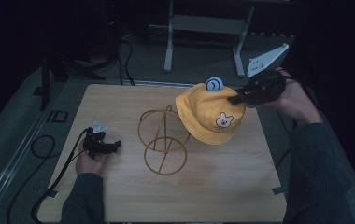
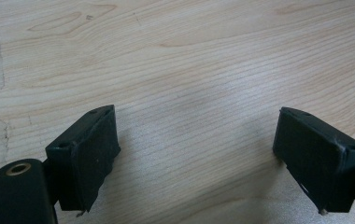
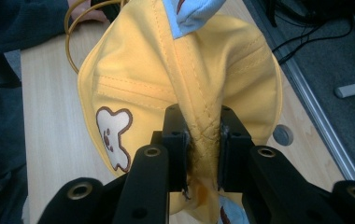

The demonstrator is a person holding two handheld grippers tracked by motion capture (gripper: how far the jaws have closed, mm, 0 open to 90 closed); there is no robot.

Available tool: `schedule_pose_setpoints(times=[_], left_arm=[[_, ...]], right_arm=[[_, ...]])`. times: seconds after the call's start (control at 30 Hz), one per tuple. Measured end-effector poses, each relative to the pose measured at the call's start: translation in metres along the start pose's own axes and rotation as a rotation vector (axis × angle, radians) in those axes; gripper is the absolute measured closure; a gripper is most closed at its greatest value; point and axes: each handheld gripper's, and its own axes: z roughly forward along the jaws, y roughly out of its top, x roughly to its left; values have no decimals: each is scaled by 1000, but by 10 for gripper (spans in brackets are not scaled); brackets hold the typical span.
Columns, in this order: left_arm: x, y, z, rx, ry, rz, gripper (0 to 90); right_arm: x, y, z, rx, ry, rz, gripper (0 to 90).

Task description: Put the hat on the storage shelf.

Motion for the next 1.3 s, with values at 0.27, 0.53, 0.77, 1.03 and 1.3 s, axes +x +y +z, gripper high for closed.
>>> schedule_pose_setpoints(times=[0.27, 0.53, 0.77, 1.03, 1.3], left_arm=[[0, 0, 0, 0, 0, 0, 140], [0, 0, 0, 0, 0, 0, 140], [0, 0, 0, 0, 0, 0, 141], [0, 0, 0, 0, 0, 0, 141], [0, 0, 0, 0, -1, 0, 140]], right_arm=[[1, 9, -2, -24, -6, -4, 768], [3, 20, 4, -27, 5, -19, 768], [5, 27, 11, -7, 9, -32, 768], [6, 36, 16, 13, 10, -47, 769], [9, 45, 18, 39, 5, -59, 769]])
